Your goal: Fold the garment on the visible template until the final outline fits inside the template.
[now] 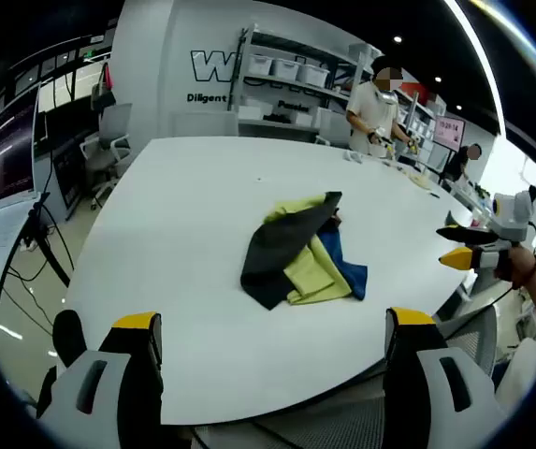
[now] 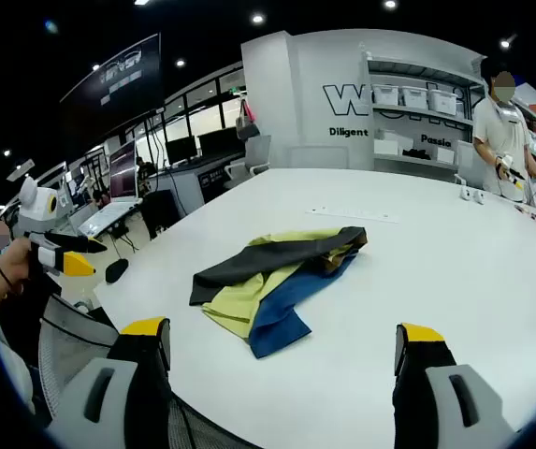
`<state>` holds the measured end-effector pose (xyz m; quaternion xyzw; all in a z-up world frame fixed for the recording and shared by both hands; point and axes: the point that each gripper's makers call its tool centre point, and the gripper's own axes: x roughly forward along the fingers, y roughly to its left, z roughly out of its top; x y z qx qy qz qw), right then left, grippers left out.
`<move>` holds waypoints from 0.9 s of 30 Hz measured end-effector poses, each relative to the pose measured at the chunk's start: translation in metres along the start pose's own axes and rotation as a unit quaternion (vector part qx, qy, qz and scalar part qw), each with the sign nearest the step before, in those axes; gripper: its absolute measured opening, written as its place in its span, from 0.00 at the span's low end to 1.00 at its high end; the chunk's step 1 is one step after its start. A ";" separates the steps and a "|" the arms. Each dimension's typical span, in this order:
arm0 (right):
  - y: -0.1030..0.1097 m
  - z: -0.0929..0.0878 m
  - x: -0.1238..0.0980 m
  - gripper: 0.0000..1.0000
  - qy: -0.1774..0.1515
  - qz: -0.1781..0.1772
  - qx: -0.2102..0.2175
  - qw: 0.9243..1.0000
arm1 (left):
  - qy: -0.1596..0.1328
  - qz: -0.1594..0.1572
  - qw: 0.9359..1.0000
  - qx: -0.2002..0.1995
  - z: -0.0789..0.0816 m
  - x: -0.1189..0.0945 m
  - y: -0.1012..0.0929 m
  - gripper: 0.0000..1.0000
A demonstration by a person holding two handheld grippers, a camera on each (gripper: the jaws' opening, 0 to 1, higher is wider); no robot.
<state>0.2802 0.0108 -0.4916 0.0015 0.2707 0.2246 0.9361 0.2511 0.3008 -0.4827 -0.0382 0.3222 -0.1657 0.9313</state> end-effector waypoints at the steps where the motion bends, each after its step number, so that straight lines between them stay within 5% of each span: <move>1: 0.000 0.000 0.001 0.99 0.001 0.000 0.002 1.000 | -0.002 0.001 1.000 -0.001 0.000 0.000 0.000 0.94; 27: 0.001 -0.002 0.001 0.99 0.004 0.006 0.003 1.000 | 0.003 -0.003 1.000 -0.028 -0.007 0.003 0.002 0.92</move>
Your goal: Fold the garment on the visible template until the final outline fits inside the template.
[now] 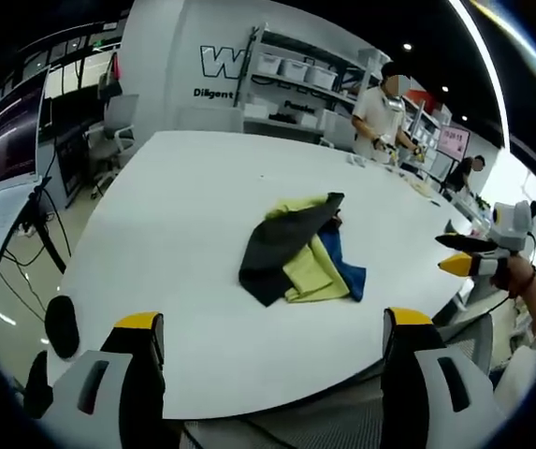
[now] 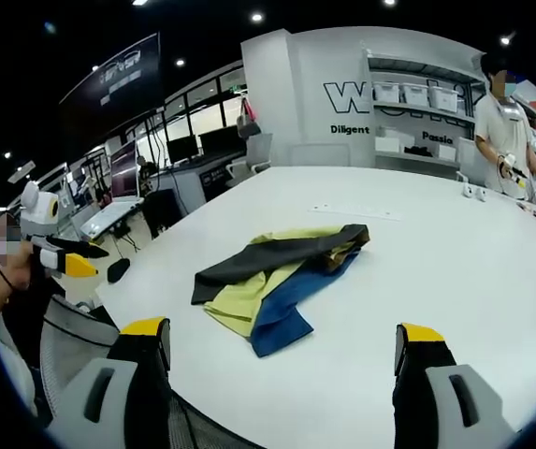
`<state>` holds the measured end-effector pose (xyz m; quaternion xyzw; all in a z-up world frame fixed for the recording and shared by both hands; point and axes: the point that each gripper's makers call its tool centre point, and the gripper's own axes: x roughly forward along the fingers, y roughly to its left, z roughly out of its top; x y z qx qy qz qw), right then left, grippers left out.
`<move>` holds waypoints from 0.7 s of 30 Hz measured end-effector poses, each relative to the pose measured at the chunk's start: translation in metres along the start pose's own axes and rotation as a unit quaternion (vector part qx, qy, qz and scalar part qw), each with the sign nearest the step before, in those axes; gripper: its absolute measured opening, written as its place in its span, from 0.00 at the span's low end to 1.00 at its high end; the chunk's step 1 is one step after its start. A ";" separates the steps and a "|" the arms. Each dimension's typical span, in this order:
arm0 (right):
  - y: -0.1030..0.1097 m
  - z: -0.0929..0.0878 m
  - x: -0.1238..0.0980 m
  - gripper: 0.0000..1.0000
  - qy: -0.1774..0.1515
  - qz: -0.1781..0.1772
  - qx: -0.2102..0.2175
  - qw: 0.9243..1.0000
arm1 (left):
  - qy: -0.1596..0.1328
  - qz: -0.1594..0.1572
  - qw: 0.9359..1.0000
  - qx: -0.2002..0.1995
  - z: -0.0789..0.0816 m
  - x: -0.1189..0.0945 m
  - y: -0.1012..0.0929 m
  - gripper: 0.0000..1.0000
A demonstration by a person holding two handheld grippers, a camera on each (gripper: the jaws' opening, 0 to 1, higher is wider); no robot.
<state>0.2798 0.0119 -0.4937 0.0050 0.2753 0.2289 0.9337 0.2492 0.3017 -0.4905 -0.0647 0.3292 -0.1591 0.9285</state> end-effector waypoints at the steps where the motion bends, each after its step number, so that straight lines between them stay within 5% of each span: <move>1: 0.000 0.000 0.000 0.99 0.000 -0.001 0.001 1.000 | -0.001 0.001 1.000 0.002 0.000 0.000 0.000 0.92; 21: 0.005 -0.002 0.007 0.99 0.006 0.007 -0.001 1.000 | 0.008 0.010 1.000 0.002 0.000 0.005 0.010 0.89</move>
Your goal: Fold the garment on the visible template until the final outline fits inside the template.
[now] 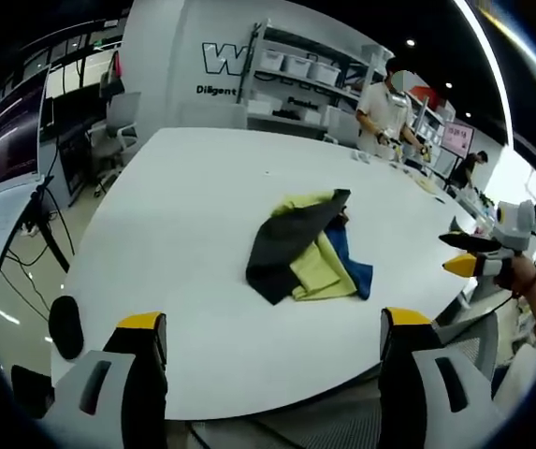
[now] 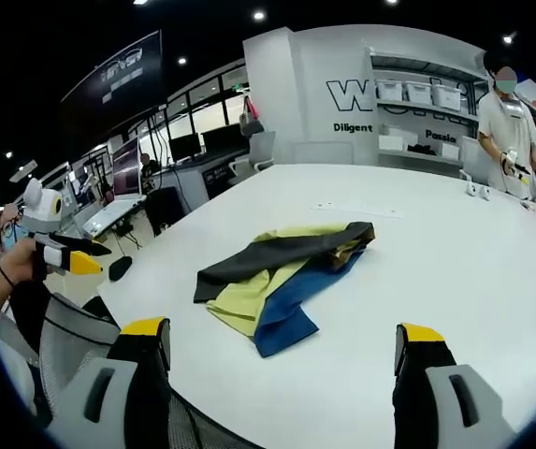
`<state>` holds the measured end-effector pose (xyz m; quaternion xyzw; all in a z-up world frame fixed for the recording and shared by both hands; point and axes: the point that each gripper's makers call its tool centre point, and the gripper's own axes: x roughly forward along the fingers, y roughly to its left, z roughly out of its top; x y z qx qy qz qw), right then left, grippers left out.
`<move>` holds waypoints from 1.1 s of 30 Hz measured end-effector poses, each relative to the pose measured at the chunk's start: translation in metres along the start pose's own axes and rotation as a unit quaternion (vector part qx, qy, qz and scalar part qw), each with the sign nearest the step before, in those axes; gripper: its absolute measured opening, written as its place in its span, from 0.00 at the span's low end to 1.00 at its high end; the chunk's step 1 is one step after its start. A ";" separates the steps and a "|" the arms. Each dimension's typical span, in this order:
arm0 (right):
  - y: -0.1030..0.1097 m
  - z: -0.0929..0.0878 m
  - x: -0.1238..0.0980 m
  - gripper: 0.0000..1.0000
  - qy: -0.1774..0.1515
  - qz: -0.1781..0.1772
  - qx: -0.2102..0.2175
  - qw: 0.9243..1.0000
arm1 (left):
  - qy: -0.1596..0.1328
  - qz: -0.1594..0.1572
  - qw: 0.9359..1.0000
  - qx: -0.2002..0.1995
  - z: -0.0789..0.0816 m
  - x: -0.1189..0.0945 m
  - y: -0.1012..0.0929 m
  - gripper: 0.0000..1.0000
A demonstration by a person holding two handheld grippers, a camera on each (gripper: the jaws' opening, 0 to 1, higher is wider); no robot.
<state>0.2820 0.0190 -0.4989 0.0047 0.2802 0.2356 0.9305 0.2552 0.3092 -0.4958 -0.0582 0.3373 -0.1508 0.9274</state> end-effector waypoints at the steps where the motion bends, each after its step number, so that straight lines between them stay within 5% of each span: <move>1: 0.000 0.000 0.000 0.99 0.000 -0.001 -0.001 1.000 | 0.001 0.000 1.000 0.000 0.000 0.000 0.000 0.89; 33: 0.003 -0.009 0.021 0.94 0.025 0.019 -0.014 0.999 | 0.014 0.000 1.000 0.001 0.005 0.014 0.002 0.84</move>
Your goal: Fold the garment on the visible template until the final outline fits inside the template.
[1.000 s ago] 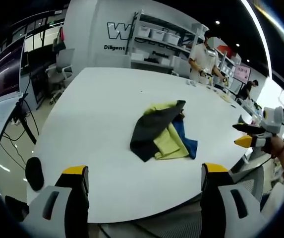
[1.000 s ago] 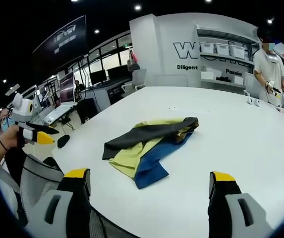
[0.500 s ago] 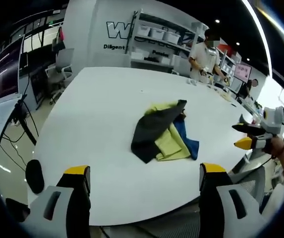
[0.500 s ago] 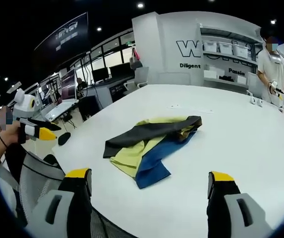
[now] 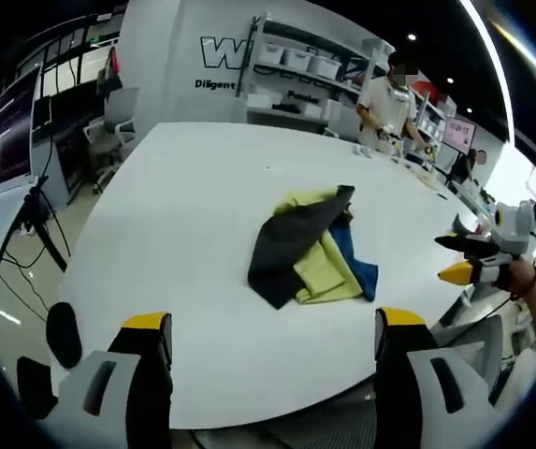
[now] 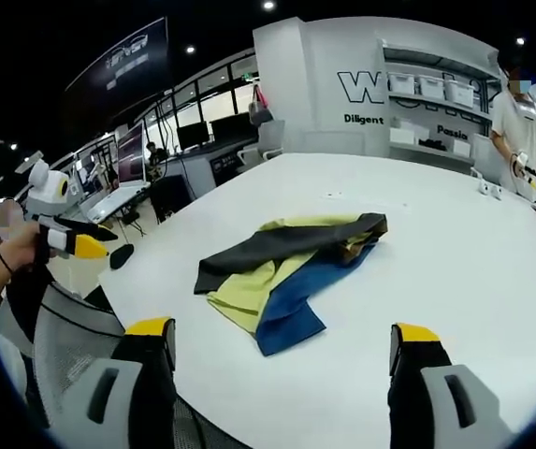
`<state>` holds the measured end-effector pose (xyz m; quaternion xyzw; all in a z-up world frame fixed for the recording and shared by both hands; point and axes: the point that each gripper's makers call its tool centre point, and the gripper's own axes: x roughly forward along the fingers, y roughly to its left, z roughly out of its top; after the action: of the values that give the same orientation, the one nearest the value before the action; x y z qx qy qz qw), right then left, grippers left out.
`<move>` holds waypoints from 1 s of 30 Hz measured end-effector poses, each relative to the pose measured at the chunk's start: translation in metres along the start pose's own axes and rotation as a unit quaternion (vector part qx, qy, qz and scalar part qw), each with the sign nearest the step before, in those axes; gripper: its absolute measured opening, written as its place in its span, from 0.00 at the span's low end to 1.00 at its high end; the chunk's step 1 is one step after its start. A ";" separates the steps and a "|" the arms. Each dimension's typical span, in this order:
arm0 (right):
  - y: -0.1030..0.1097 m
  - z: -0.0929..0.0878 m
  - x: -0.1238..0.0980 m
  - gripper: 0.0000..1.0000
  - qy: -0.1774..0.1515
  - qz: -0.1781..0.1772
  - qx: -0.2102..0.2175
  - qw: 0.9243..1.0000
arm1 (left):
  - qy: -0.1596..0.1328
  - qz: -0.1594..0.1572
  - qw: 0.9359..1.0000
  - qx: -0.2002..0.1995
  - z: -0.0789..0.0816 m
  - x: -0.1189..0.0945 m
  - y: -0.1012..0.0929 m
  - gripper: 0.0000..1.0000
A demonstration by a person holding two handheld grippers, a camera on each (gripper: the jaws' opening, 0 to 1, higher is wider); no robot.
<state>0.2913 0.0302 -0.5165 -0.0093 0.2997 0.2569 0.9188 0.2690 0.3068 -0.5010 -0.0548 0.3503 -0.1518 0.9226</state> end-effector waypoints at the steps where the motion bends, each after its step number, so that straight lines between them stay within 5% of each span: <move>1: 0.000 0.000 0.001 0.94 0.001 0.000 0.000 1.000 | 0.000 0.000 1.000 -0.001 0.000 0.001 0.000 0.84; 13: 0.000 0.003 0.011 0.90 0.004 0.005 0.001 1.000 | 0.020 0.003 1.000 -0.005 -0.005 0.015 0.008 0.82; 30: 0.014 -0.002 0.036 0.79 0.022 0.042 -0.004 0.999 | 0.024 -0.006 1.000 0.011 0.007 0.039 0.004 0.80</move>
<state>0.3082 0.0592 -0.5363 -0.0061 0.3185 0.2966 0.9003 0.3026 0.2983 -0.5212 -0.0431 0.3704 -0.1626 0.9135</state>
